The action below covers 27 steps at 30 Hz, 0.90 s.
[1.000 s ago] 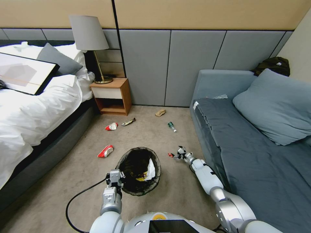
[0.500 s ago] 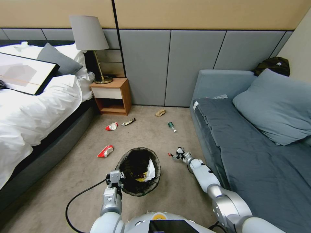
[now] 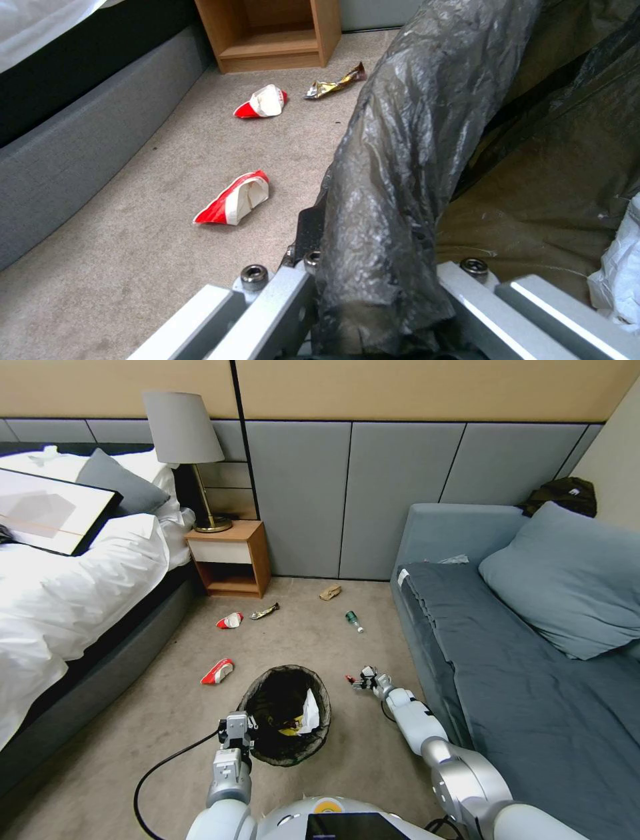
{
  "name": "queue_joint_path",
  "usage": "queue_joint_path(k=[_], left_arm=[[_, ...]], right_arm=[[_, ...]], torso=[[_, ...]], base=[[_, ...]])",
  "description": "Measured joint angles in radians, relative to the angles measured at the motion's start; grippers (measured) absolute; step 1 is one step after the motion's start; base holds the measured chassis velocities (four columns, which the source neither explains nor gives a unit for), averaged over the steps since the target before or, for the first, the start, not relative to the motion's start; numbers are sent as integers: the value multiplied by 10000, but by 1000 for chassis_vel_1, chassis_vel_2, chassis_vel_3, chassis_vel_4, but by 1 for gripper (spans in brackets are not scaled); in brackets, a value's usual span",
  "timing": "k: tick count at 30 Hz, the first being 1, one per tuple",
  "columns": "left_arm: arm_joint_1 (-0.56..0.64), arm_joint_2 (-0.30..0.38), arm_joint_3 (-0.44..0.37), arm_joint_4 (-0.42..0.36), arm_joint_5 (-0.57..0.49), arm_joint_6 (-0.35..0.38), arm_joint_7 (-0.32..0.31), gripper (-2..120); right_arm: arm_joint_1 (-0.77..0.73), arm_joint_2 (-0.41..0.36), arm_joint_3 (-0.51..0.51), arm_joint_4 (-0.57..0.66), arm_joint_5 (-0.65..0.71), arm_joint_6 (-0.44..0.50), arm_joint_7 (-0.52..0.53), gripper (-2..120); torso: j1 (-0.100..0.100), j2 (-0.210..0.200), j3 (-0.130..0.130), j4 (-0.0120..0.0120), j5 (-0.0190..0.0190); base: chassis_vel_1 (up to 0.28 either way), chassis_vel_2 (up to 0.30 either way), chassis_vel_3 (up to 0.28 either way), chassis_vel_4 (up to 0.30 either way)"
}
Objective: Pick up the trash bin, then pick up the garbage from the floor and place it into the trash bin.
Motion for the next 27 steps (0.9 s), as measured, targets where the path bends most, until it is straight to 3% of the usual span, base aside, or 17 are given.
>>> queue_joint_path(k=[27], left_arm=[[107, -36, 57, 65, 163, -48, 8, 0]], right_arm=[[155, 215, -57, -371, 906, -1019, 539, 100]], torso=[[0, 0, 0, 0, 0]], base=[[0, 0, 0, 0]])
